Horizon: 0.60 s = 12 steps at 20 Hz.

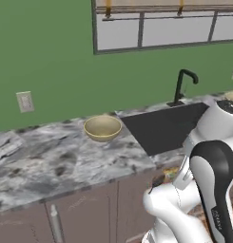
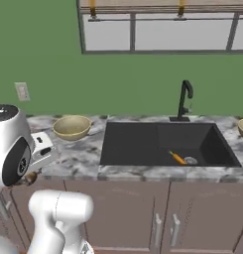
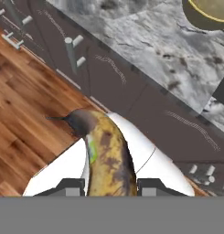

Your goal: Pick the bananas from the cabinet and place them in one bowl. Pick the carrot from the sink and place it in the other bowl.

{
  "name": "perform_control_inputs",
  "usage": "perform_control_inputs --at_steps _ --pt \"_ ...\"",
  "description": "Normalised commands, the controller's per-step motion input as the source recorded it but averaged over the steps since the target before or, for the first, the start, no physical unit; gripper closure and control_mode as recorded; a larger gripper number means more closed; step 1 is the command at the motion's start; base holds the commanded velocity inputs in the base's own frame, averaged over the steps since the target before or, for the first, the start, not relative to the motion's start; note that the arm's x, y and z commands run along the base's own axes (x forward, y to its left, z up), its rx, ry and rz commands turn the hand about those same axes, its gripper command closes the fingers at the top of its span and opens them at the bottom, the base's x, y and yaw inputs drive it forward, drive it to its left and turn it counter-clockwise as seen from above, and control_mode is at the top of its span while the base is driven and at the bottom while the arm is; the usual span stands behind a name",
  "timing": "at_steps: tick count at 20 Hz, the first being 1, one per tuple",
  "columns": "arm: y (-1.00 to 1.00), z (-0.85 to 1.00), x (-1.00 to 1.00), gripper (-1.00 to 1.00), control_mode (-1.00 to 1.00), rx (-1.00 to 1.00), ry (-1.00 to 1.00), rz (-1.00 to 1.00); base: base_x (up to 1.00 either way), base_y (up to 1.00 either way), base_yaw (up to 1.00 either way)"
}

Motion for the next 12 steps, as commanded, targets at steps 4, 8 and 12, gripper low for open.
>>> perform_control_inputs --at_steps 4,8,12 --pt "0.0 0.0 0.0 1.0 1.0 0.0 0.0 0.0 1.0 0.72 -0.01" --pt "0.13 0.0 0.25 1.0 -1.0 0.0 0.02 -0.01 0.75 0.47 -0.01" --pt "0.36 0.0 1.0 1.0 -1.0 0.0 0.11 -0.04 0.0 0.0 0.0"
